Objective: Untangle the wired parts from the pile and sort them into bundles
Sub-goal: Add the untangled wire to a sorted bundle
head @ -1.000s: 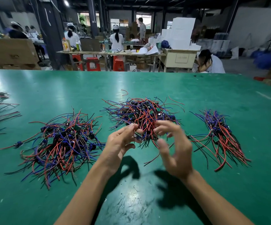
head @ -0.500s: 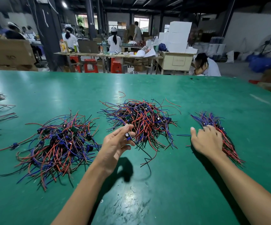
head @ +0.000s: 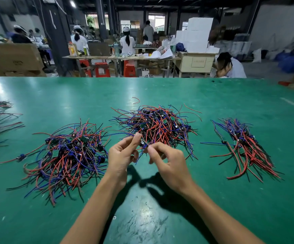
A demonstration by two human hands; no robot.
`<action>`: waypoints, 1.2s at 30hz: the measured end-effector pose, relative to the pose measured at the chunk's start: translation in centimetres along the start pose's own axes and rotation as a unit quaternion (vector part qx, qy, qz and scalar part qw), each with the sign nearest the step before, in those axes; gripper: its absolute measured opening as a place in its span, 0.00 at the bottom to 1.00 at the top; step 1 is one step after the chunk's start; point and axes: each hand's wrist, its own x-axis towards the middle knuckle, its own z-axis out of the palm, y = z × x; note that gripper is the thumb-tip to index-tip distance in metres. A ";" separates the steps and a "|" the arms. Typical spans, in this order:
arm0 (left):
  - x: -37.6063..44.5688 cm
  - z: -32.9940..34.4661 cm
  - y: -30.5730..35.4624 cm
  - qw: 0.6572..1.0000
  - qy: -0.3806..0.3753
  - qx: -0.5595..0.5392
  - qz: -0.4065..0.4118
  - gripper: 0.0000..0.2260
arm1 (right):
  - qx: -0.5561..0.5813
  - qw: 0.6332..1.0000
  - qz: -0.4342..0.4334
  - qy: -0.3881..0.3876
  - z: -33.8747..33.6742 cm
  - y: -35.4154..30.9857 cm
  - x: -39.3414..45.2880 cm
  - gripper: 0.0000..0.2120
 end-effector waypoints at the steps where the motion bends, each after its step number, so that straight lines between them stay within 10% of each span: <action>1: 0.1 0.0 -0.1 1.000 0.008 0.009 0.014 0.09 | -0.005 1.000 -0.010 0.008 0.3 0.2 -0.4 0.10; 13: 0.4 -0.1 1.2 0.999 -0.001 -0.041 0.034 0.11 | 0.057 0.998 -0.003 -0.018 0.1 0.9 -2.1 0.11; 18: 2.8 -3.2 6.7 0.973 0.088 0.175 0.123 0.07 | 0.029 0.999 0.006 0.019 0.2 1.2 -1.4 0.15; 22: 6.8 -7.5 11.9 0.877 0.169 0.444 0.065 0.08 | 0.001 0.999 0.027 0.047 0.5 2.0 -0.9 0.08; 30: 7.9 -10.7 11.3 0.502 0.142 0.849 0.087 0.08 | -0.054 0.982 0.096 0.153 0.2 3.6 0.7 0.10; 36: 6.8 -1.0 7.6 0.591 -0.028 0.766 0.252 0.14 | 0.011 0.968 0.162 0.191 0.1 4.3 1.3 0.11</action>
